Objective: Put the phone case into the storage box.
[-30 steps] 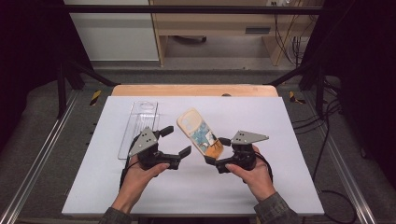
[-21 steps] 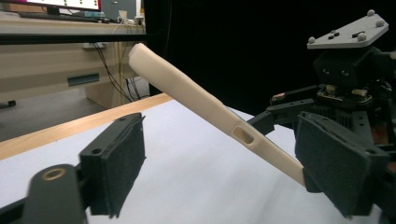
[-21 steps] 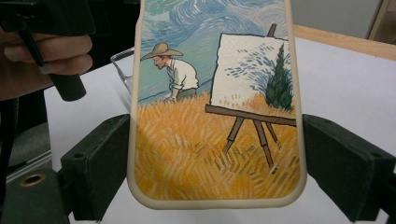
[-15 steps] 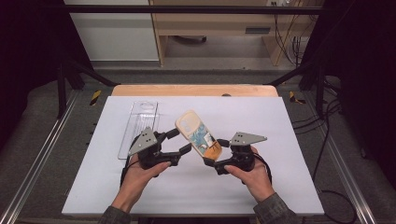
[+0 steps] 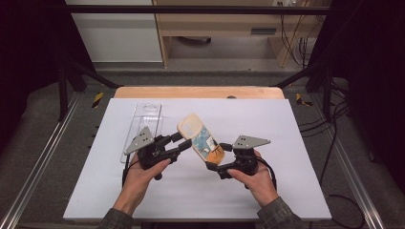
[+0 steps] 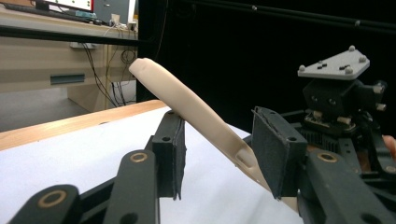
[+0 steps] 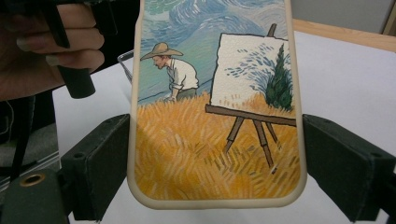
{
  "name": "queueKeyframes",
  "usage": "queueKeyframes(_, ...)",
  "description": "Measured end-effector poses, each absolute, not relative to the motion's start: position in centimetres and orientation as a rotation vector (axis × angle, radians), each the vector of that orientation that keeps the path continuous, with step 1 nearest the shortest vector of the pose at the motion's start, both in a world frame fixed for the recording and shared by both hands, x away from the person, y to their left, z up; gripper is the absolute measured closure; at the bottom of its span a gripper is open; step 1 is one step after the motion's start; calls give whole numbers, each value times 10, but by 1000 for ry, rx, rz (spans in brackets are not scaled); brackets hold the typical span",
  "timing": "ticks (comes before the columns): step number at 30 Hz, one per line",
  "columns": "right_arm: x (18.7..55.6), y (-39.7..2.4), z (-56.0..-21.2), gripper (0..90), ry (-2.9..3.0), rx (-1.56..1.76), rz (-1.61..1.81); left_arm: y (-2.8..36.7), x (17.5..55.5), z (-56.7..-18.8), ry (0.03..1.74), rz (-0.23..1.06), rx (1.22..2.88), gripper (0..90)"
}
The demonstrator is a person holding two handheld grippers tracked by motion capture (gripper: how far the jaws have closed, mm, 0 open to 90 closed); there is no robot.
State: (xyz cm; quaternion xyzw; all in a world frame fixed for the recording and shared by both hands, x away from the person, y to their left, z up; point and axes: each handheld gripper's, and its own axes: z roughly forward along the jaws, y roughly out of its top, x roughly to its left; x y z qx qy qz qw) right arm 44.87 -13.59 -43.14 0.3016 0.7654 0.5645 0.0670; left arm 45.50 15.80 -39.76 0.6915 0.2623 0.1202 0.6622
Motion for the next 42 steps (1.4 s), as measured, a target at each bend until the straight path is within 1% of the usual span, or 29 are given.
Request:
queueKeyframes(14,449,-131,-438,119,2289,932,1731,160,457,-396,647,252,1526,613)
queueKeyframes(30,451,-133,-439,119,2235,922,1816,150,459,-384,663,245,1522,626)
queueKeyframes(42,454,-127,-443,118,2219,922,1865,154,461,-381,666,253,1532,641)
